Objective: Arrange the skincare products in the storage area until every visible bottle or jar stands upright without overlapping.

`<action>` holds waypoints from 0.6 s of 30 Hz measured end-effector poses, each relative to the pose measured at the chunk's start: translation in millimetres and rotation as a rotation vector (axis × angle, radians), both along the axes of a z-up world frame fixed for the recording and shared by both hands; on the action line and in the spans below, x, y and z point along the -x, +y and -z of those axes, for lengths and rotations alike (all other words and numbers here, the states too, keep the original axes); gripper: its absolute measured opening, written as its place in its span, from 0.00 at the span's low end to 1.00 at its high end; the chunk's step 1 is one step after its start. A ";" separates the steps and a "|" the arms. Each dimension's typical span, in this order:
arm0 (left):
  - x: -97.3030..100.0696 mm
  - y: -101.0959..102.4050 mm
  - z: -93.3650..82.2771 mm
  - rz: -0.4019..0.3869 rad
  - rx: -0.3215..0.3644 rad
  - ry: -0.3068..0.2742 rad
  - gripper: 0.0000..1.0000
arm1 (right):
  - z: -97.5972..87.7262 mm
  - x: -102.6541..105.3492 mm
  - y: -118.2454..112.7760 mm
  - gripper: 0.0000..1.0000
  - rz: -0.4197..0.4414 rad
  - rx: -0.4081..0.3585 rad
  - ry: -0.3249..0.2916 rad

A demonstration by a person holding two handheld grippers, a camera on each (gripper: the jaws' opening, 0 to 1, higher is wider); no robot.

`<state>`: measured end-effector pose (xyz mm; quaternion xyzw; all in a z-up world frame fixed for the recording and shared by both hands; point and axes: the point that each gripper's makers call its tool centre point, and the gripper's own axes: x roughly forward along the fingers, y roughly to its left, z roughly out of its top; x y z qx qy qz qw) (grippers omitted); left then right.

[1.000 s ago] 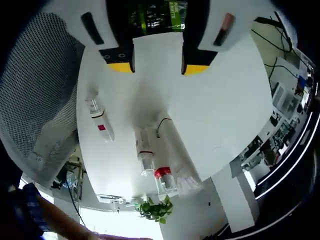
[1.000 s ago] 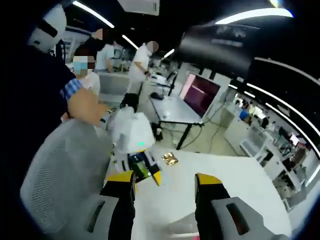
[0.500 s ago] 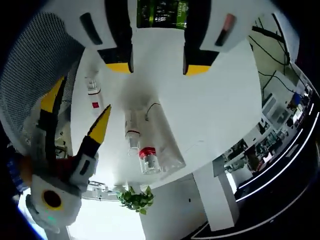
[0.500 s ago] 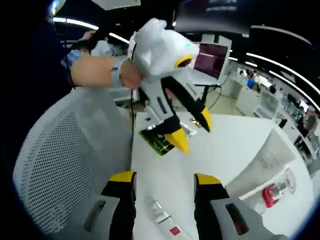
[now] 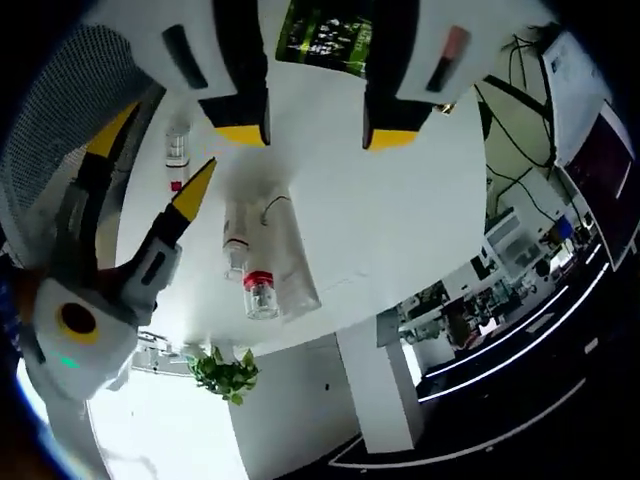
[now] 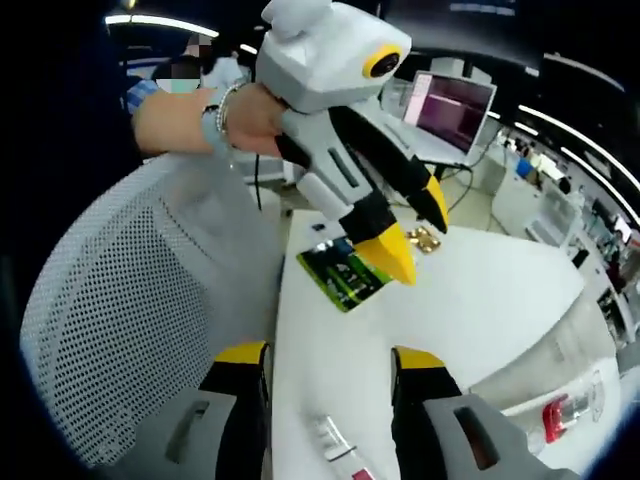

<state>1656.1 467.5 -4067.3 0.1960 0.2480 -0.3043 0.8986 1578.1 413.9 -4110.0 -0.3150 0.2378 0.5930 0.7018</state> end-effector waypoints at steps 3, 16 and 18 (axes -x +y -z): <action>2.3 -5.3 1.0 0.015 0.012 0.010 0.32 | 4.8 -0.6 -8.5 0.44 0.006 0.032 -0.009; 5.3 -1.3 12.3 -0.002 -0.014 0.062 0.31 | 12.4 -1.5 -17.8 0.45 0.007 0.075 -0.013; 5.1 -0.6 12.6 -0.010 -0.014 0.065 0.32 | 15.2 -1.0 -18.8 0.45 0.005 0.089 -0.016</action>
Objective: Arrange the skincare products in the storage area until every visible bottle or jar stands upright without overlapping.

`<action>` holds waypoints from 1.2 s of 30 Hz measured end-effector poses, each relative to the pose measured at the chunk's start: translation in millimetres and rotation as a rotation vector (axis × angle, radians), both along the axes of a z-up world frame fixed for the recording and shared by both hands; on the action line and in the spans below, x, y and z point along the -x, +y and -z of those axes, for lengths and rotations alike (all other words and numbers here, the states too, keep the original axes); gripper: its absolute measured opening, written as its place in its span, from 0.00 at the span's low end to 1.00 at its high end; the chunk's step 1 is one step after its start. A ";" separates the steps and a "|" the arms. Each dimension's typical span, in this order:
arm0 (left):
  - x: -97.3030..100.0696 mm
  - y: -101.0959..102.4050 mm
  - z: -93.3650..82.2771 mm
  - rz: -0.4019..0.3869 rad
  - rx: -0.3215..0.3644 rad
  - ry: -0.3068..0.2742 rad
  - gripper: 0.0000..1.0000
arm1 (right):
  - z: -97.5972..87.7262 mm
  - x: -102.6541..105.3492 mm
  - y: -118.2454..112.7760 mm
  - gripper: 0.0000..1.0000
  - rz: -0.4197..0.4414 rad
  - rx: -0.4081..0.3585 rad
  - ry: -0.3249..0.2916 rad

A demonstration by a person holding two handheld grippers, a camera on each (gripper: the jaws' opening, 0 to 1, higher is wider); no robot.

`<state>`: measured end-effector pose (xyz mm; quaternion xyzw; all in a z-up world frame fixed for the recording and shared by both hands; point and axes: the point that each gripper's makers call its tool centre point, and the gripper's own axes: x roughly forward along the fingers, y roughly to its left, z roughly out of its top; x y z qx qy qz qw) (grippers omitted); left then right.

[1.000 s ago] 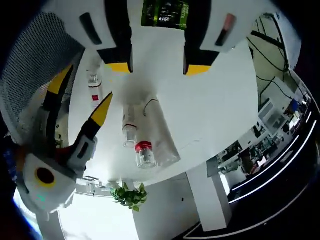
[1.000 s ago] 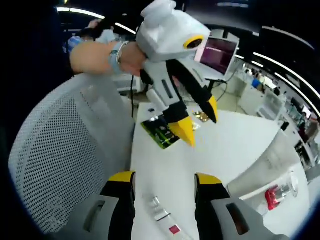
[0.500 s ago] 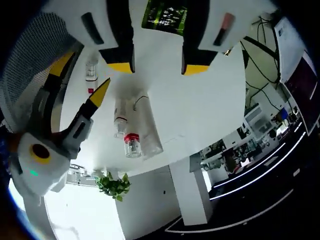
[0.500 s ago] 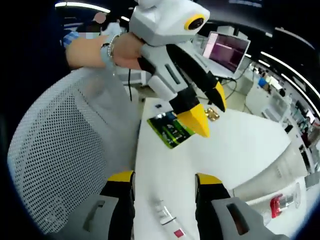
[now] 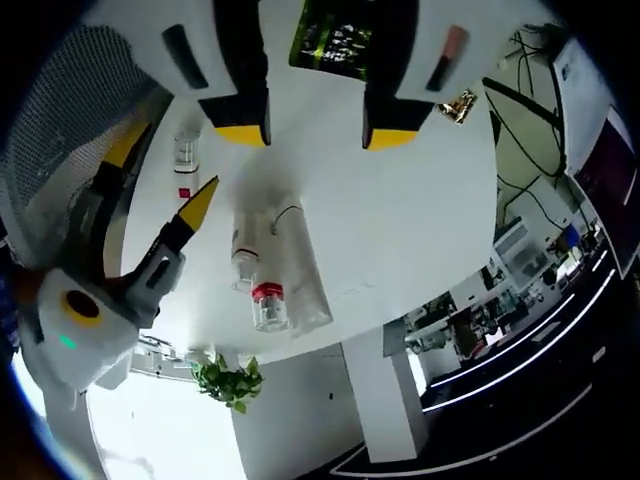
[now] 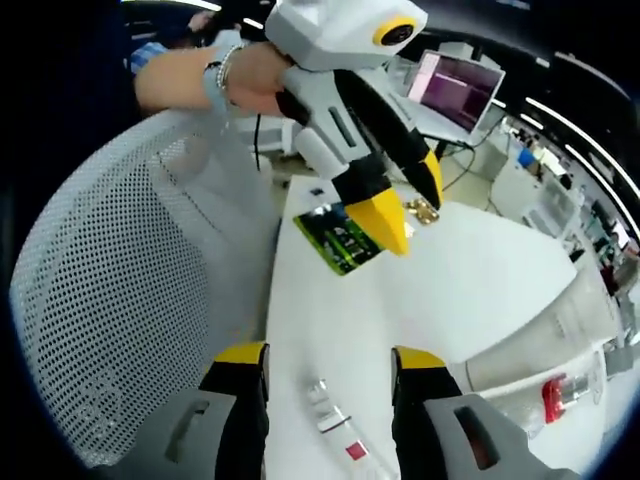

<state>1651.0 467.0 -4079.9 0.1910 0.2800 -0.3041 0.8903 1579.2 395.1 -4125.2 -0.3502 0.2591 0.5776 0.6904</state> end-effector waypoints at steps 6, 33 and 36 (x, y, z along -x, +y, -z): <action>-1.1 2.7 -0.4 -0.011 -0.007 -0.007 0.36 | 4.5 2.1 -0.7 0.46 -0.019 0.031 -0.016; 5.8 8.0 16.0 -0.021 -0.051 0.055 0.35 | 62.8 -13.3 -65.2 0.39 -0.012 0.344 -0.025; 7.3 5.3 17.4 -0.008 -0.055 0.062 0.35 | 70.7 -22.2 -68.8 0.36 -0.012 0.370 -0.041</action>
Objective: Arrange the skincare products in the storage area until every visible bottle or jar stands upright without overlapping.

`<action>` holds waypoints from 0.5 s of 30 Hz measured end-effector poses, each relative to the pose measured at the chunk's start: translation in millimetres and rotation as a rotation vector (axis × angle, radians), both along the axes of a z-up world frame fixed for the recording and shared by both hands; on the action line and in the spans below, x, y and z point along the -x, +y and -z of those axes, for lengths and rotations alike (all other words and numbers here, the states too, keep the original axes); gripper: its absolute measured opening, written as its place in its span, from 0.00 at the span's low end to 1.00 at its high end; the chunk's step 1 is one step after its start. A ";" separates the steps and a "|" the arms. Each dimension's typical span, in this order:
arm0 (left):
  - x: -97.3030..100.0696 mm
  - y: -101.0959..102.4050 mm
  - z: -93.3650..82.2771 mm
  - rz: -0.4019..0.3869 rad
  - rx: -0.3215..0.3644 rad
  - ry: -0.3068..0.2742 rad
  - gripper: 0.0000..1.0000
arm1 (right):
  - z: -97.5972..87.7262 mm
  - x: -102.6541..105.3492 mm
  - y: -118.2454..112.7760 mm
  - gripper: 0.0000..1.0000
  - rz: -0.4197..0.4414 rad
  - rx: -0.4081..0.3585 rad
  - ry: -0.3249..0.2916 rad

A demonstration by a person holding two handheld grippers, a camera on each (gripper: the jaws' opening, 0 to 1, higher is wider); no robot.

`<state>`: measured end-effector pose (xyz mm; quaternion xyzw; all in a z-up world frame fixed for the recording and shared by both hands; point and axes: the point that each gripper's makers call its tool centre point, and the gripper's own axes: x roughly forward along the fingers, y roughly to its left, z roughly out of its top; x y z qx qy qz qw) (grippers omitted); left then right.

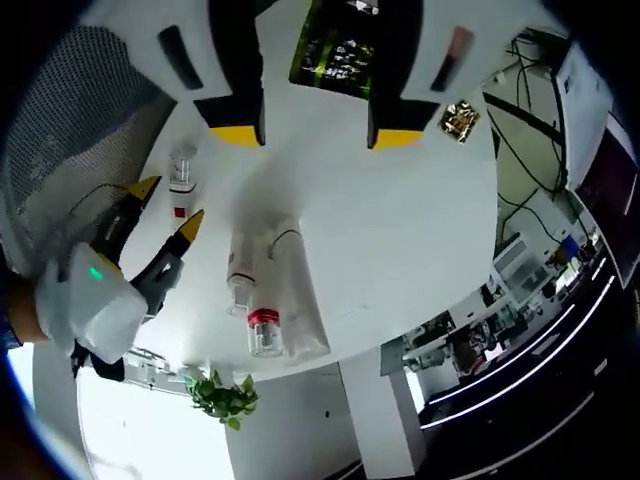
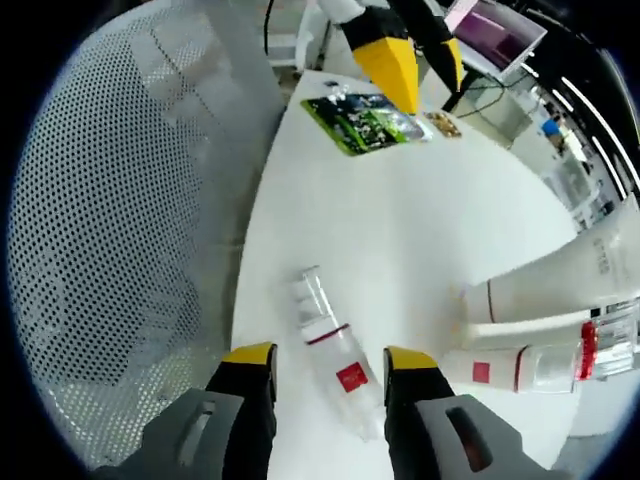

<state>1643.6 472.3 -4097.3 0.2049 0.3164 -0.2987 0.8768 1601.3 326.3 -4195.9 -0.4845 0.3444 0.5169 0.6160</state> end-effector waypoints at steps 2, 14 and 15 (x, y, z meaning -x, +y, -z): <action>1.3 -2.0 2.3 0.011 -0.006 0.008 0.35 | -2.4 -1.8 5.0 0.33 0.041 -0.045 0.023; 7.1 -6.9 8.2 0.046 -0.013 0.039 0.35 | 1.9 9.2 5.3 0.18 0.110 -0.009 0.080; 7.4 -7.3 8.3 0.046 -0.008 0.043 0.35 | 1.7 9.6 4.2 0.15 0.107 0.014 0.077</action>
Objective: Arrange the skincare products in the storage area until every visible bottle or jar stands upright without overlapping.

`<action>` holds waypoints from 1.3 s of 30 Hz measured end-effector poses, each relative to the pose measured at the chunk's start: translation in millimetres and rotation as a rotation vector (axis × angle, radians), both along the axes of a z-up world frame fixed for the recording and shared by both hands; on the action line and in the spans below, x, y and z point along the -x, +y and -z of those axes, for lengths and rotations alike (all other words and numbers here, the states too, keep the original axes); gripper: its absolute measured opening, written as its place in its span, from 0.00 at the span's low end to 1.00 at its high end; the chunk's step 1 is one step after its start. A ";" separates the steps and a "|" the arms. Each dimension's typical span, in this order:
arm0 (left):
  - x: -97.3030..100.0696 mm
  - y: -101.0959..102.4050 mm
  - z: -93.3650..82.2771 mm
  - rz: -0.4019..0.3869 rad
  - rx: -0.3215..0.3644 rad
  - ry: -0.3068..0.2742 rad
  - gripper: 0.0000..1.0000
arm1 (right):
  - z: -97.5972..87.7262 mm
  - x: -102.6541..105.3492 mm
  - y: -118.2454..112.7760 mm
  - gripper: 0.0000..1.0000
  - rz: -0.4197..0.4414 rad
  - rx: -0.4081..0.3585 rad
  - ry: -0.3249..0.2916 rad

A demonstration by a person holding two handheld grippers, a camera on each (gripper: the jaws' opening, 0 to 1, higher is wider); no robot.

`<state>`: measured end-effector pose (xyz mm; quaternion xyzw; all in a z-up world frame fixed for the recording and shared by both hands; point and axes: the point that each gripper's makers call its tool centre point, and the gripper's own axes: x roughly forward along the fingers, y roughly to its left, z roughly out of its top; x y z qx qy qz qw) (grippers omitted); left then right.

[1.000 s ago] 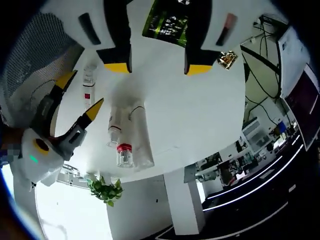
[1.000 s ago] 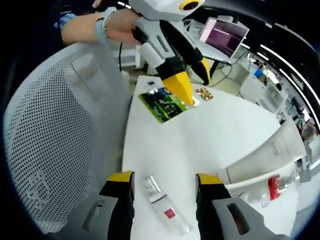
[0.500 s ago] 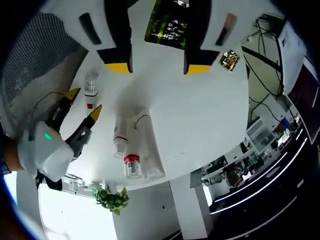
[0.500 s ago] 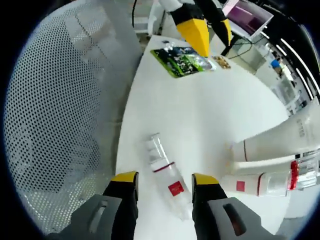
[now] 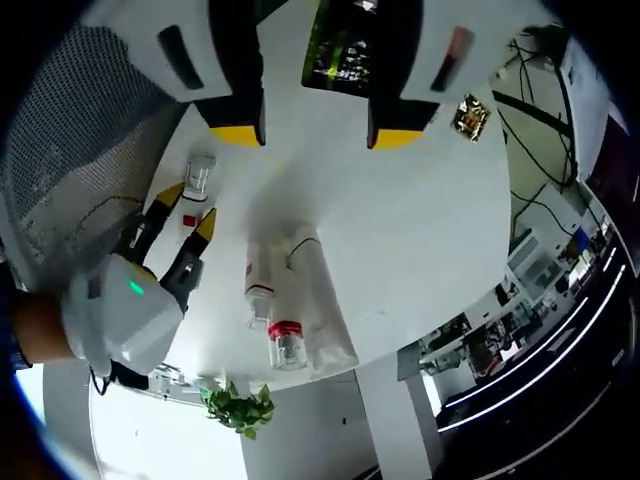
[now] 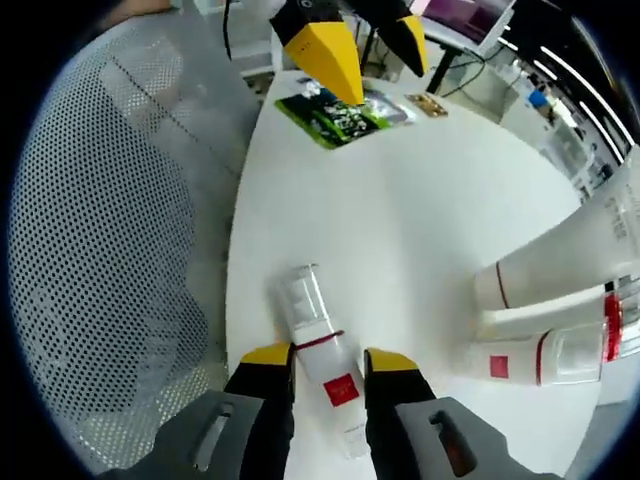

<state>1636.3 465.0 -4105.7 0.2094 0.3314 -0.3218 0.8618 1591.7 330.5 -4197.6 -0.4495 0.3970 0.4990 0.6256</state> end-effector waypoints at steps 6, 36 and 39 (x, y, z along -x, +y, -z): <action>1.9 -1.6 -1.7 -0.028 0.091 0.050 0.35 | -14.9 -2.6 17.0 0.15 0.052 -0.092 -0.005; 10.9 -36.0 -47.2 -0.126 0.788 0.370 0.14 | -114.6 -26.6 82.5 0.15 0.110 -0.520 -0.337; 11.0 -37.2 -48.6 -0.095 0.721 0.309 0.13 | -110.7 -27.0 84.4 0.15 0.129 -0.523 -0.327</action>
